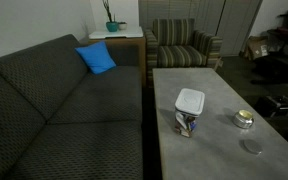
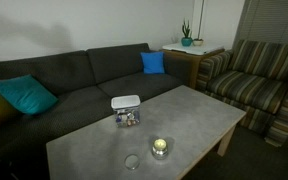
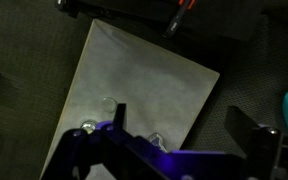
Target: Press the button on the white lid then remove the lid from the jar and put it on the table
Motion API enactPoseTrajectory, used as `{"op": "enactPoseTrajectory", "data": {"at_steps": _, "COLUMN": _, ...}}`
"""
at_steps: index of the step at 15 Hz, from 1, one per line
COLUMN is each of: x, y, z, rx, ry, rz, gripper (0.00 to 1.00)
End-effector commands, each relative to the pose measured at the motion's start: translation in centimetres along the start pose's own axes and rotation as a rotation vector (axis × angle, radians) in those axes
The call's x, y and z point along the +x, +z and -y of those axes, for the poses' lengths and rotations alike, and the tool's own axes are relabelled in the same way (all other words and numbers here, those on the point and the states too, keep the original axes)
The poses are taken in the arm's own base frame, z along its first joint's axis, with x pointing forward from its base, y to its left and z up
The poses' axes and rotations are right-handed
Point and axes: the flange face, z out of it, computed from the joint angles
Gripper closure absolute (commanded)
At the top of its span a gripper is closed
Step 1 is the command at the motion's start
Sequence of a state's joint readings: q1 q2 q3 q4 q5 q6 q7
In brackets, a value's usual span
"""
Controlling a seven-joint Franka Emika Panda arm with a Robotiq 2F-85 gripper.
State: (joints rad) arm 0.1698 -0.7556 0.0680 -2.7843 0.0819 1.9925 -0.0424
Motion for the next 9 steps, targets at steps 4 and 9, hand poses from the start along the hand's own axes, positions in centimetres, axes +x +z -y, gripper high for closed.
{"op": "enactPoseTrajectory", "data": {"at_steps": 4, "x": 2.4, "y": -2.0, "z": 0.5, "rx": -0.035, "ry": -0.043, "rz": -0.024, "gripper": 0.0}}
{"op": "enactPoseTrajectory", "data": {"at_steps": 9, "x": 3.9, "y": -4.2, "z": 0.9, "rx": -0.026, "ry": -0.078, "rz": -0.06, "gripper": 0.0}}
